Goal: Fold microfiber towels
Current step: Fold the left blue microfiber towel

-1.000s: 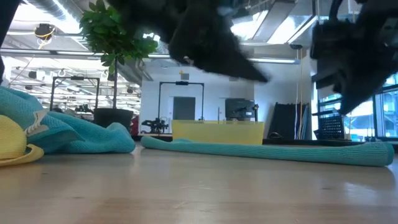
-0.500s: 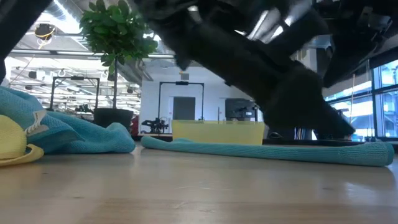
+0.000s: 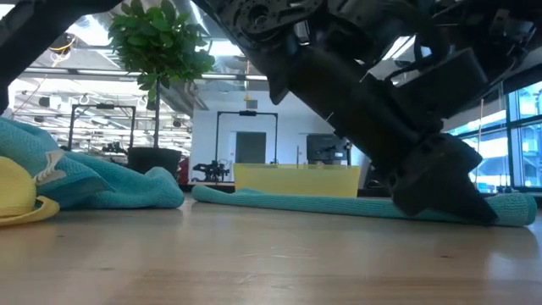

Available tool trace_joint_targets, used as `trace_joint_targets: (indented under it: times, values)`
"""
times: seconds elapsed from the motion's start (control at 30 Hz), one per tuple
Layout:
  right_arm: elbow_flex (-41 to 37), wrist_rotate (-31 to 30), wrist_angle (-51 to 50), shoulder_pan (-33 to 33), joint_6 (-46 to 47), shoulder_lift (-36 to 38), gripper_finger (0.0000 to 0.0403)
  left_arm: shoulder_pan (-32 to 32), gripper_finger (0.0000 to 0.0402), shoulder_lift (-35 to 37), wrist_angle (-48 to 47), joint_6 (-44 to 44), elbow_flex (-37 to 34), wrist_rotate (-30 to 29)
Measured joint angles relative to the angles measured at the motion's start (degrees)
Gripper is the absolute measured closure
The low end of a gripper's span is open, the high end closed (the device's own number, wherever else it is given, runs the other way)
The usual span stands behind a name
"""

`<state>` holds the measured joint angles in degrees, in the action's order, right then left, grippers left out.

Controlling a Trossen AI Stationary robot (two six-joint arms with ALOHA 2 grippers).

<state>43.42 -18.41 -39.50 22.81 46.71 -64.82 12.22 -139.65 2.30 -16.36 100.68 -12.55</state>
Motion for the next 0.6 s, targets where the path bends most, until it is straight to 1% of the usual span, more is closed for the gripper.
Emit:
trace_joint_targets:
  times: [0.07,0.17,0.37,0.5,0.57,0.6]
  values:
    - [0.00,0.01,0.00,0.00,-0.28,0.00,0.0391,-0.28,0.0229,0.00,0.18,1.09,0.00,-0.37]
    - [0.00,-0.01,0.02,0.00,-0.40,0.00,0.0391,-0.32,0.0254,0.00,0.18,0.61,0.00,-0.44]
    - [0.00,-0.01,-0.03,0.00,-0.57,0.11,0.0391,-0.51,0.0326,0.02,-2.04,-0.62,-0.17,1.92]
    - [0.00,-0.05,-0.05,-0.02,-2.22,0.11,0.0391,-0.48,0.0387,0.02,-2.52,-0.42,-0.20,2.17]
    - [0.00,-0.08,-0.07,-0.02,-4.87,0.11,0.0391,-0.12,0.0395,0.10,-3.41,0.38,-0.17,3.65]
    - [0.00,-0.13,-0.07,-0.02,-5.94,0.11,0.0390,-0.05,0.0398,0.50,-4.99,0.20,-0.17,5.55]
